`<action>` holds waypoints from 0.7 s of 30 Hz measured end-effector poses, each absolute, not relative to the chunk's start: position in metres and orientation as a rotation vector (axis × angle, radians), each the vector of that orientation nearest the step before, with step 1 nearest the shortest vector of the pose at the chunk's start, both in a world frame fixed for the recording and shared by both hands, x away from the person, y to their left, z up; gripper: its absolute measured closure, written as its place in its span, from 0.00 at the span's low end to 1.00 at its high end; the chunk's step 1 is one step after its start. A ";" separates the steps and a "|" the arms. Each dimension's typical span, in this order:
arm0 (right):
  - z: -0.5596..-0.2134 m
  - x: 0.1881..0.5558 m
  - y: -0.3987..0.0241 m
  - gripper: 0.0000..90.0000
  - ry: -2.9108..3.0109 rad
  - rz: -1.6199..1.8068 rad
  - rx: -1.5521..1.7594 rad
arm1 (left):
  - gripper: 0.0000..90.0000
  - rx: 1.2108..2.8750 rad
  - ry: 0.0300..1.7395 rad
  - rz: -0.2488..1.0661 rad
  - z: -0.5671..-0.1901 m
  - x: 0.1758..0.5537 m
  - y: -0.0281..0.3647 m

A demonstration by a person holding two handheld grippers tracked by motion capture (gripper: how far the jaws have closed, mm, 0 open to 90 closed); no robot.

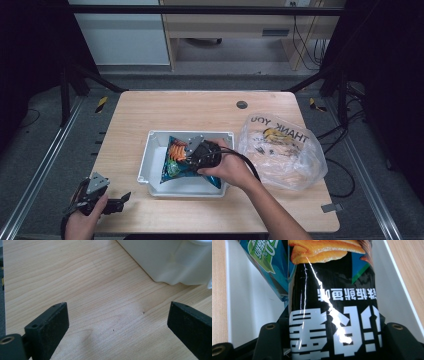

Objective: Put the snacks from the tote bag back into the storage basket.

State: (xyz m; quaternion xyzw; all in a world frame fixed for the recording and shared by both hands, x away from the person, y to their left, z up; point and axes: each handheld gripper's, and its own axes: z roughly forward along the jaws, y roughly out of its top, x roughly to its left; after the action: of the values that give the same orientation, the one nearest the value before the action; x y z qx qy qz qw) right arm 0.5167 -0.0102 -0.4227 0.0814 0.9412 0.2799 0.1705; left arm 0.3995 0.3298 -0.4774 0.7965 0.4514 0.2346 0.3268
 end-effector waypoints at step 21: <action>-0.429 0.516 -0.003 0.47 2.687 0.768 0.219 | 0.04 2.092 1.175 0.616 -0.477 0.400 0.330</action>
State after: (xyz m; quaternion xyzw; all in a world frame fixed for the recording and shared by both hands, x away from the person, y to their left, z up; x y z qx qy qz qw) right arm 0.5156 -0.0027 -0.4292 0.0771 0.9449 0.2701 0.1684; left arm 0.4001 0.3295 -0.4767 0.7982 0.4485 0.2353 0.3261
